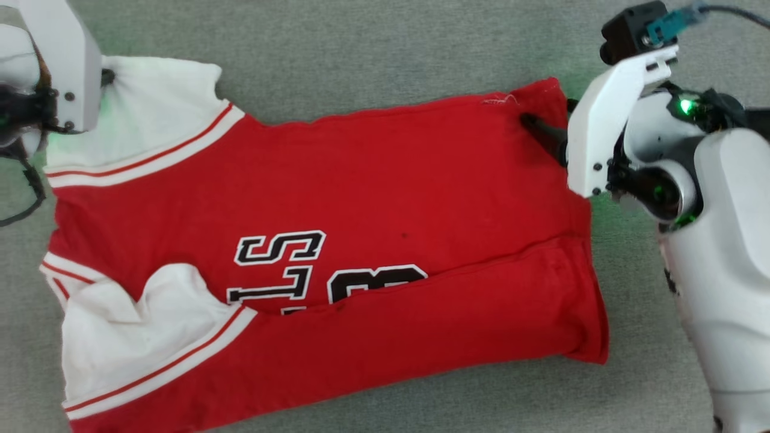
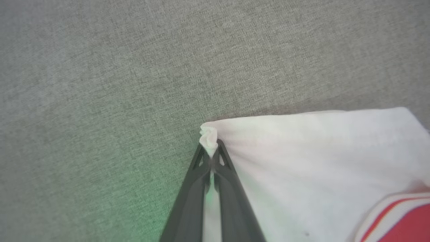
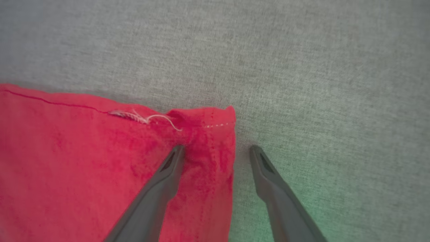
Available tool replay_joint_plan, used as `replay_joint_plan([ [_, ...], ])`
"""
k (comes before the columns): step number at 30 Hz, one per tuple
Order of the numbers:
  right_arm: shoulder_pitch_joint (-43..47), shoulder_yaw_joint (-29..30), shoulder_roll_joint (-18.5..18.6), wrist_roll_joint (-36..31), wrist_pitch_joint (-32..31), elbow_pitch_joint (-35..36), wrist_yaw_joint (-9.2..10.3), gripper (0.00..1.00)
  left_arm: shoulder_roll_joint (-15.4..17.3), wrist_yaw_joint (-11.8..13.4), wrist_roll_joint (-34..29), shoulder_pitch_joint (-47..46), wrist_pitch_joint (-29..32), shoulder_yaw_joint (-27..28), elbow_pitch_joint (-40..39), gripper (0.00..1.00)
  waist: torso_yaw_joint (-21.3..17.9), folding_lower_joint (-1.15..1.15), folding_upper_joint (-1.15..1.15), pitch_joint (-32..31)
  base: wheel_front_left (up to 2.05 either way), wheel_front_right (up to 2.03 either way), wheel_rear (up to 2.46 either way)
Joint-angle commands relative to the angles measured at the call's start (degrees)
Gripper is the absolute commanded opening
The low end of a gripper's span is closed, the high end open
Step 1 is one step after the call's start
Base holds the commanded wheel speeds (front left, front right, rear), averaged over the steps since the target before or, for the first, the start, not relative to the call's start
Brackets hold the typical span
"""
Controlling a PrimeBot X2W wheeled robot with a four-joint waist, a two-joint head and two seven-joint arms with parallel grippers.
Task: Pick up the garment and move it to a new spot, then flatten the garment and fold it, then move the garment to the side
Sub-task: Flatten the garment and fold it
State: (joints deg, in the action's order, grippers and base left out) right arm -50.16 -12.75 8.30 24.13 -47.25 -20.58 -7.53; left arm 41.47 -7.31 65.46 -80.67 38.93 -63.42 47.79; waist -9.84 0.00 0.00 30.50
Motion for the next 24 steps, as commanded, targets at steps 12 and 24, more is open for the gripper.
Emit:
replay_joint_plan([
  [12, -4.0, -4.5, 3.0, 2.6, -3.0, -6.7, 0.07, 0.0, -1.2, -0.2, 0.9, 2.2, -5.1, -1.4, -0.5, 0.0, 3.1, 0.0, 0.0, -1.7, 0.0, 0.0, 0.0],
  [24, -0.7, -5.0, 8.3, 2.7, 3.2, -1.6, 0.09, 0.0, 1.4, -0.2, 3.6, 0.6, -8.2, -1.5, -7.2, 0.0, 6.8, 0.0, 0.0, -7.7, 0.0, 0.0, 0.0],
])
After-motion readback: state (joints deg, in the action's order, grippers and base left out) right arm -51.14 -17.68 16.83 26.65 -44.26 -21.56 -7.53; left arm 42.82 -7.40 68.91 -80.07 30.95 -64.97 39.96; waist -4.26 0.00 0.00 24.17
